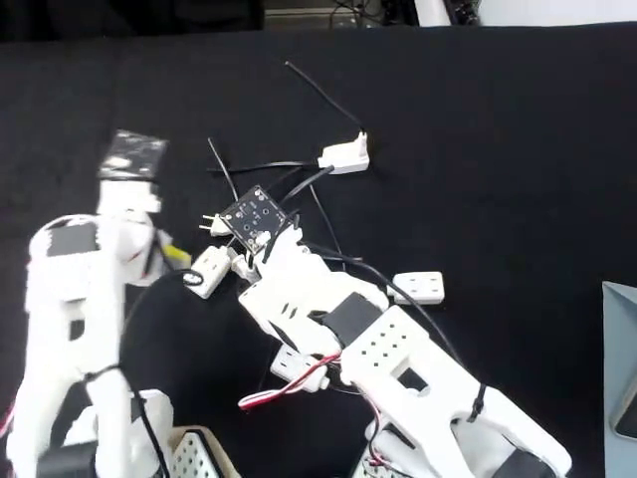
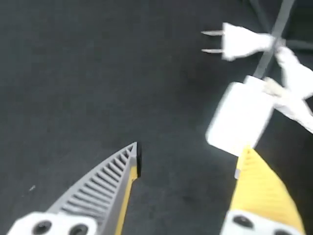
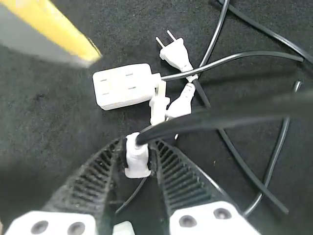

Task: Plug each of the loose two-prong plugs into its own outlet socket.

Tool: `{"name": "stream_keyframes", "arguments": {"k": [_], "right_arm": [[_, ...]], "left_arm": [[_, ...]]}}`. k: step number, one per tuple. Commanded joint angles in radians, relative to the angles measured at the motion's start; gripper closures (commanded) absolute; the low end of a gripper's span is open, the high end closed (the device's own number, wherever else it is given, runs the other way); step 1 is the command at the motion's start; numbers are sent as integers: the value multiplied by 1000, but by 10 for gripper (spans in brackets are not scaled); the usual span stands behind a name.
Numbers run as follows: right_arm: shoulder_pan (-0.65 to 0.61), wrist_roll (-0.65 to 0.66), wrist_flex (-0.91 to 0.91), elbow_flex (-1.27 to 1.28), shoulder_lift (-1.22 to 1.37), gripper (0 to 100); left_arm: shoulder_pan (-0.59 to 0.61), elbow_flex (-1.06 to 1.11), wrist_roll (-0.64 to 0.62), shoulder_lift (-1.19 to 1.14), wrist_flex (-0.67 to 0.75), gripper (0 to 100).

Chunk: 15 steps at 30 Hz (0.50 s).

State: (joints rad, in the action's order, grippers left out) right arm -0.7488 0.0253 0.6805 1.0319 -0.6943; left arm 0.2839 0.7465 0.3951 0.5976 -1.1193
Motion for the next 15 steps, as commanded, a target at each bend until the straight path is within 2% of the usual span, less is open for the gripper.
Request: {"name": "stream_keyframes", "arguments": {"k": [1, 5, 11, 15], "right_arm": [[-15, -8, -61, -7, -8, 985], [-48, -8, -109, -16, 41, 985], [-89, -6, -167, -113, 239, 986], [-89, -2, -206, -176, 332, 986]], "left_arm": [[127, 36, -57, 118, -6, 683], [219, 163, -150, 196, 23, 683], [306, 441, -236, 284, 288, 683], [335, 529, -262, 319, 373, 683]]}}
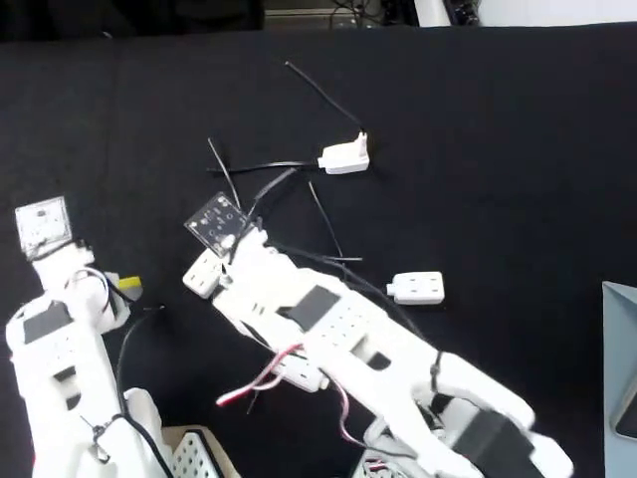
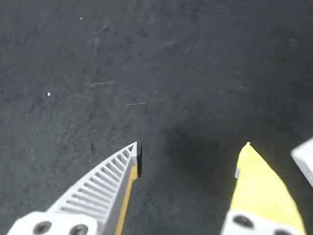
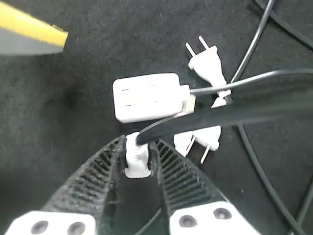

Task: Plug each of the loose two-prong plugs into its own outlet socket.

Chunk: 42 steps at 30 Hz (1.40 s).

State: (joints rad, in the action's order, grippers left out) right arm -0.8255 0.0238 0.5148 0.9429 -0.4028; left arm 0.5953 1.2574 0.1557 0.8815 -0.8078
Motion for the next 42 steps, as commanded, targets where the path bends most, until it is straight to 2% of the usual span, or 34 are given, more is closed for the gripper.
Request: {"name": "stream_keyframes", "arguments": {"k": [1, 18, 42], "right_arm": [[-14, 0, -63, -93, 59, 986], [-37, -5, -358, -93, 242, 987], [-61, 2, -433, -105, 341, 987]], "left_arm": [[33, 16, -21, 43, 54, 683], [33, 25, -21, 44, 52, 683], [33, 27, -21, 44, 51, 683]]}}
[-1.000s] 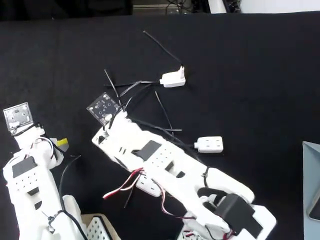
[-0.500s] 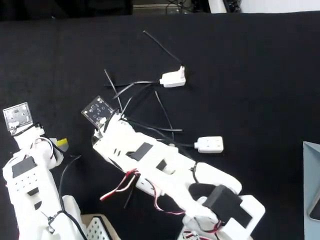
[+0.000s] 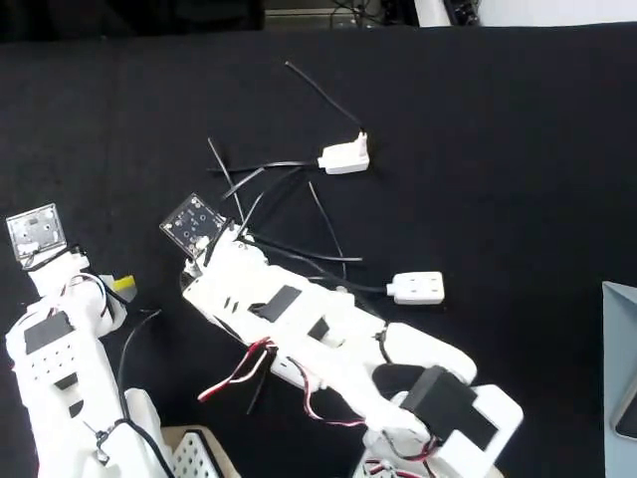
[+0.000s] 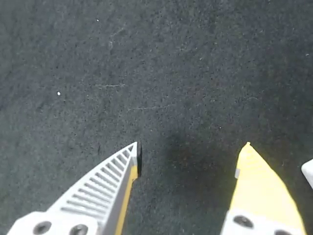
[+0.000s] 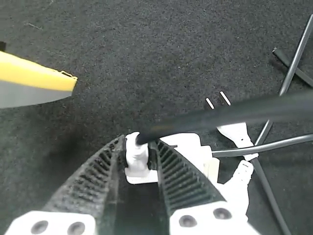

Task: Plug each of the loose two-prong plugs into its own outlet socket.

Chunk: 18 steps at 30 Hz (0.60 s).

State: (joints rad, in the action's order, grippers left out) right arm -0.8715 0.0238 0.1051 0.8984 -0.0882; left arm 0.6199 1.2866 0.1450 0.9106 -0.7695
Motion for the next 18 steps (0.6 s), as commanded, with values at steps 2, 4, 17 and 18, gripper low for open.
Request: {"name": "stream_keyframes", "arguments": {"k": [2, 4, 17, 18], "right_arm": [[-12, 2, -25, -82, 70, 987], [-11, 2, -18, -96, 96, 987], [-12, 84, 84, -139, 153, 987], [-12, 84, 94, -153, 163, 987]], "left_arm": [[8, -1, -11, 15, 12, 683], [8, 7, -11, 15, 15, 683], [8, 13, -8, 17, 18, 683], [8, 13, -8, 17, 18, 683]]}}
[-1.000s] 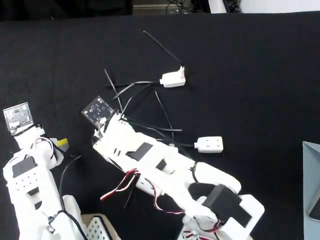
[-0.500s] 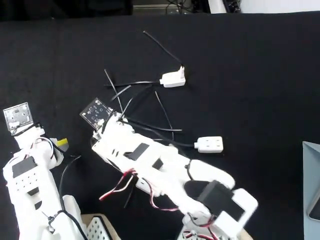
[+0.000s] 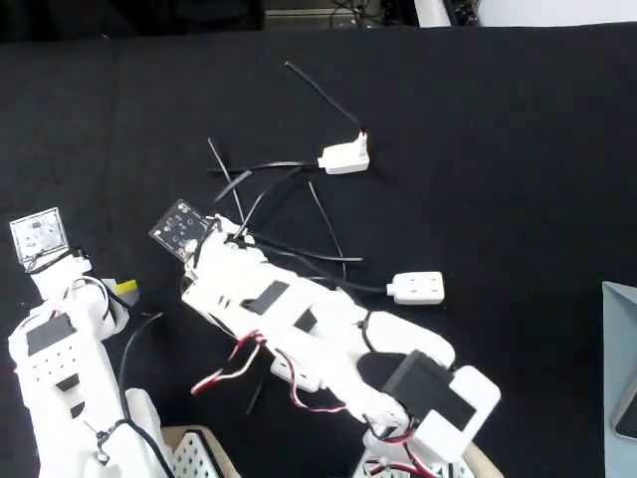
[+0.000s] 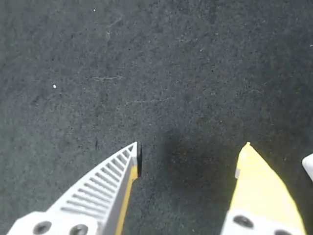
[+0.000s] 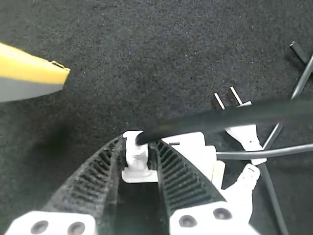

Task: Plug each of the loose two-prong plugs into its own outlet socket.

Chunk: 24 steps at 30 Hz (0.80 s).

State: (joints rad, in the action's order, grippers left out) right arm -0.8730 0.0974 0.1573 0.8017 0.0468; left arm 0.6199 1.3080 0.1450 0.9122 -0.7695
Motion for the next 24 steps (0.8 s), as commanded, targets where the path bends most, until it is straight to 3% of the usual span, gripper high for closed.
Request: {"name": "stream_keyframes", "arguments": {"k": [1, 8, 14, 24], "right_arm": [[-9, 11, 46, -70, 35, 987], [-3, 15, 38, -105, -84, 987], [84, 77, 34, -229, -70, 986], [253, 149, -284, -380, 162, 984]], "left_arm": [[8, -8, -8, 14, 18, 683], [8, -8, -6, 14, 20, 683], [8, -7, -5, 14, 20, 683], [8, -5, -5, 14, 20, 683]]}}
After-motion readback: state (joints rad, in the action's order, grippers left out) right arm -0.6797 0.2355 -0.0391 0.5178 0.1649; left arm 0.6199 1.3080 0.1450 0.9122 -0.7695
